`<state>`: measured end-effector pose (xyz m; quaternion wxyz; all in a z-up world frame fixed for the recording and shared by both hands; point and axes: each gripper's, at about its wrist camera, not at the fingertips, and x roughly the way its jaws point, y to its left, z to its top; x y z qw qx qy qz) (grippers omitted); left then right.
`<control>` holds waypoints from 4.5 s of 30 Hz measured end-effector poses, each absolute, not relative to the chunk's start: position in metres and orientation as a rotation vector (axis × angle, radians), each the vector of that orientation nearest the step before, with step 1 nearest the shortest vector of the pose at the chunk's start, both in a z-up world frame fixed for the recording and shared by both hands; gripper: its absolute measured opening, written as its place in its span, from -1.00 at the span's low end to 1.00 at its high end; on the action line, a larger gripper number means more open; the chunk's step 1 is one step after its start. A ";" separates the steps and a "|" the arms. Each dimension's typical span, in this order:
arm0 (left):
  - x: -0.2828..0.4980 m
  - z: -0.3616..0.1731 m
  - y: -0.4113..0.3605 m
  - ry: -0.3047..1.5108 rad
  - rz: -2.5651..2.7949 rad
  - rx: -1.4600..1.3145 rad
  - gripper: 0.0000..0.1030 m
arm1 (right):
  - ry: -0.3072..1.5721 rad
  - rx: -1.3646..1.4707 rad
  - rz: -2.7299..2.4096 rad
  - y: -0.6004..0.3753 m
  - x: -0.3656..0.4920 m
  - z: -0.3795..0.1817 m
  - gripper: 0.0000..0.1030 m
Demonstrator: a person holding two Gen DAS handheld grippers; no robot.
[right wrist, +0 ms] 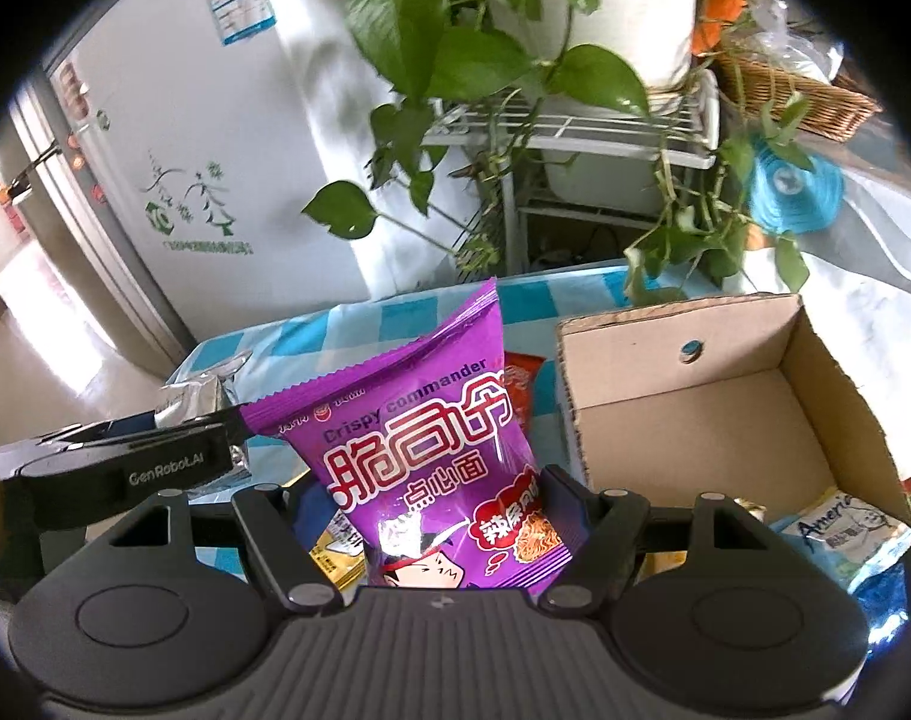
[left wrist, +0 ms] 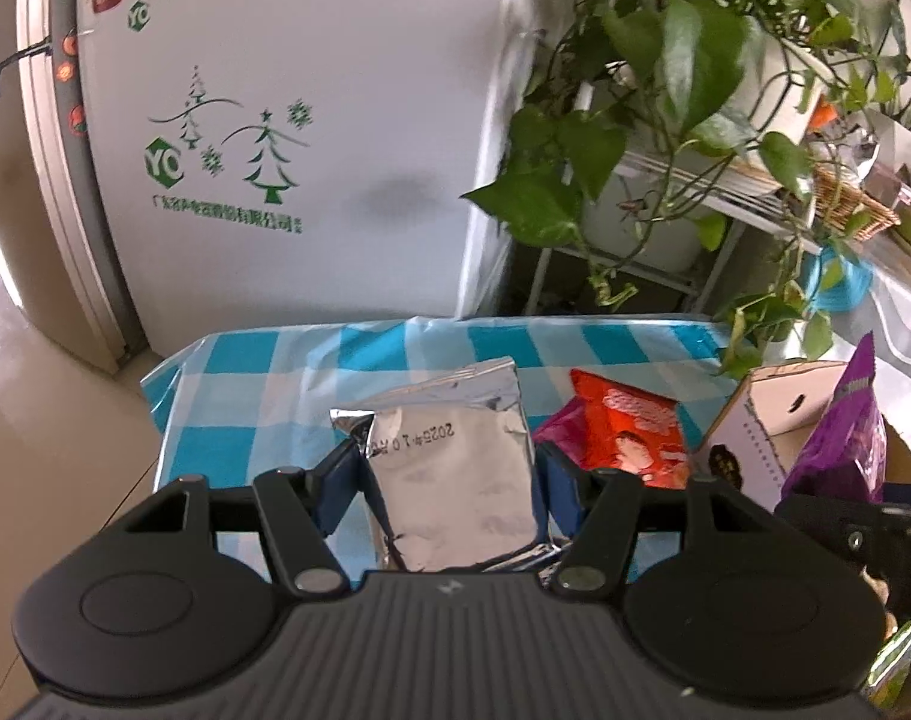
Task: Organize snacks
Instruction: 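Lift the silver pack with the left tool while the right tool carries the purple bag to the box, then open the left tool over the box while the right tool releases the purple bag inside, then move both tools back from the box toward the red bag and pink pack, then grasp the red Crispy commander bag with the right tool while the left tool approaches the pink pack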
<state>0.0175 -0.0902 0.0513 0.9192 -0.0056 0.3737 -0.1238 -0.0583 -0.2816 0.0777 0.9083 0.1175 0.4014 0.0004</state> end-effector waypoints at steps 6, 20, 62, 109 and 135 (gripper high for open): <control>0.010 0.057 -0.101 0.740 -0.300 -0.010 0.21 | 0.800 0.245 -0.015 -0.294 -0.064 0.085 0.51; -0.008 0.074 -0.139 0.714 -0.427 -0.028 0.21 | 0.716 0.299 -0.088 -0.344 -0.081 0.102 0.51; -0.048 0.077 -0.263 0.768 -0.758 -0.006 0.64 | 0.618 0.567 -0.304 -0.440 -0.122 0.100 0.66; 0.060 0.054 -0.088 0.889 -0.362 0.112 0.66 | 0.782 0.551 0.067 -0.326 -0.029 0.075 0.69; 0.101 0.063 -0.064 0.903 -0.317 -0.023 0.66 | 0.941 0.232 -0.144 -0.252 0.062 0.000 0.69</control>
